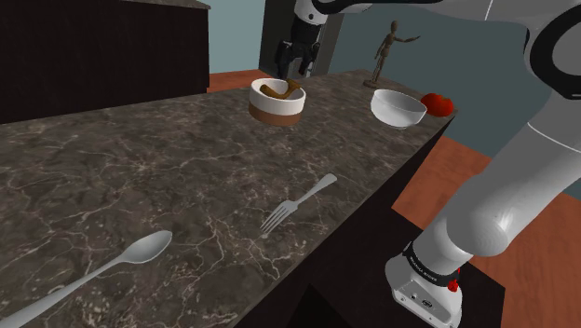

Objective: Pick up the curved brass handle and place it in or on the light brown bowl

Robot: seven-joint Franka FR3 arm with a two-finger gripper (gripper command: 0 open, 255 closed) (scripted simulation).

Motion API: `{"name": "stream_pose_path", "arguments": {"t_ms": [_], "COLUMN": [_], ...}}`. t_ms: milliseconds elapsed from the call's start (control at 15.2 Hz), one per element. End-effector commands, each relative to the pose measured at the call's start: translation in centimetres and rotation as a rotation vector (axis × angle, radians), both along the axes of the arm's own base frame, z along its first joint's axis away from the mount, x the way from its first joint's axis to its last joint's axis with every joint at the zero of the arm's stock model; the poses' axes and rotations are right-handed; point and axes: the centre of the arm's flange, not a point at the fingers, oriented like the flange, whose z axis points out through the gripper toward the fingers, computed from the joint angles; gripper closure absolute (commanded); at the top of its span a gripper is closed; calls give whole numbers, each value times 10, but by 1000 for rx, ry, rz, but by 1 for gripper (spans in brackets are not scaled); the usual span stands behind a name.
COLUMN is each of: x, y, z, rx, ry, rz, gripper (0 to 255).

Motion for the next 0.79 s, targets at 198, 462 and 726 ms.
{"name": "stream_pose_path", "arguments": {"t_ms": [198, 462, 726], "x": [-10, -10, -10], "y": [2, 2, 2], "z": [49, 49, 49], "rx": [0, 0, 0], "ry": [0, 0, 0], "rz": [0, 0, 0], "gripper": [0, 0, 0]}}
